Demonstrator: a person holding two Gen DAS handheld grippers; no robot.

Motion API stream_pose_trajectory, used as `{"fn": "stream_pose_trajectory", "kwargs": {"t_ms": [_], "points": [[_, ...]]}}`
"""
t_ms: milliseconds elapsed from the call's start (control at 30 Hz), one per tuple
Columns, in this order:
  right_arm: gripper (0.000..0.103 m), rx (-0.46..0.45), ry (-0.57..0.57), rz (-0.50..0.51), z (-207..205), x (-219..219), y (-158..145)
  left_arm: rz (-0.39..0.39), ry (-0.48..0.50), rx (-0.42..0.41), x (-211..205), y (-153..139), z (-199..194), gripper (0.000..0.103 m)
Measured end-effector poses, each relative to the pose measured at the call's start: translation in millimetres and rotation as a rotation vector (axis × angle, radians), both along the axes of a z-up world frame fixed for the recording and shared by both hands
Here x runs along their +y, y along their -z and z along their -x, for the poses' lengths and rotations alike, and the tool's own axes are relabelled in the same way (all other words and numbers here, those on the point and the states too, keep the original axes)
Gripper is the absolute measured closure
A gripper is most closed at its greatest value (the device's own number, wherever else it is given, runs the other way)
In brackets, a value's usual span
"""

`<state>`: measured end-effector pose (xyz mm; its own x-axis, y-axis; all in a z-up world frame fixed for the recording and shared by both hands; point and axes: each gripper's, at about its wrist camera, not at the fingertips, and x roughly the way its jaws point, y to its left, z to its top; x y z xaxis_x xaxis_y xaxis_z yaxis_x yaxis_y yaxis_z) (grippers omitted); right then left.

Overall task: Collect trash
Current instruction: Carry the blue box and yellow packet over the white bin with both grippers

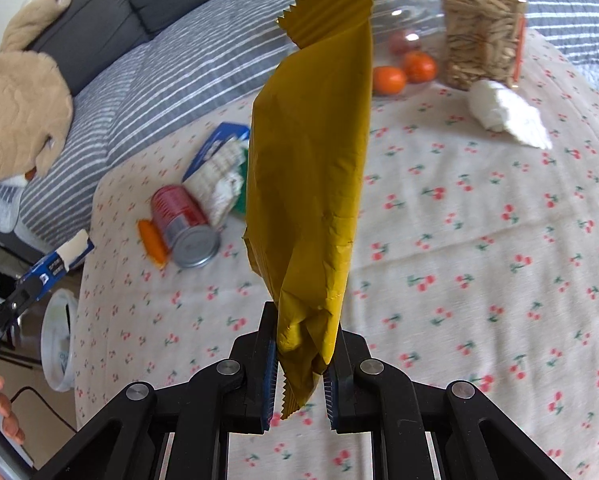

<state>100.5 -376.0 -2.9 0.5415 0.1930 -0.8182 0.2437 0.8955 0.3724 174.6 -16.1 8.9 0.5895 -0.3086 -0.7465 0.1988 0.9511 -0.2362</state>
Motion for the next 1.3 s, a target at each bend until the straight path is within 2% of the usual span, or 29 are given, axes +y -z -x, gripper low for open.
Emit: {"fn": "stream_pose_trajectory", "kwargs": {"t_ms": [67,133,300,433,667,767,833,867,900,1133,1300], "points": [[0.086,0.003,-0.022,0.007,-4,14,1,0.02,-0.02,0.002,19,0,3,0.042],[0.086,0.007,-0.048,0.011,-9,30,1,0.005,-0.05,-0.005,37,1,5,0.042],[0.086,0.014,-0.115,0.01,-21,71,4,0.065,-0.144,0.049,91,10,5,0.042],[0.086,0.015,-0.171,0.016,-32,102,5,0.07,-0.211,0.072,128,20,4,0.042],[0.086,0.023,-0.245,0.027,-49,151,13,0.06,-0.298,0.106,169,40,-5,0.042],[0.086,0.031,-0.266,0.033,-52,164,18,0.047,-0.329,0.149,177,51,-12,0.041],[0.086,0.036,-0.278,0.033,-54,170,20,0.01,-0.34,0.209,179,59,-17,0.033],[0.086,0.036,-0.284,0.032,-54,172,21,-0.013,-0.345,0.223,179,61,-16,0.022],[0.086,0.035,-0.293,0.031,-56,176,22,-0.029,-0.346,0.225,179,61,-15,0.016],[0.086,0.033,-0.364,0.002,-56,196,24,-0.099,-0.35,0.224,195,52,5,0.01],[0.086,0.048,-0.455,-0.006,-63,232,27,-0.137,-0.388,0.222,220,49,15,0.009]]}}
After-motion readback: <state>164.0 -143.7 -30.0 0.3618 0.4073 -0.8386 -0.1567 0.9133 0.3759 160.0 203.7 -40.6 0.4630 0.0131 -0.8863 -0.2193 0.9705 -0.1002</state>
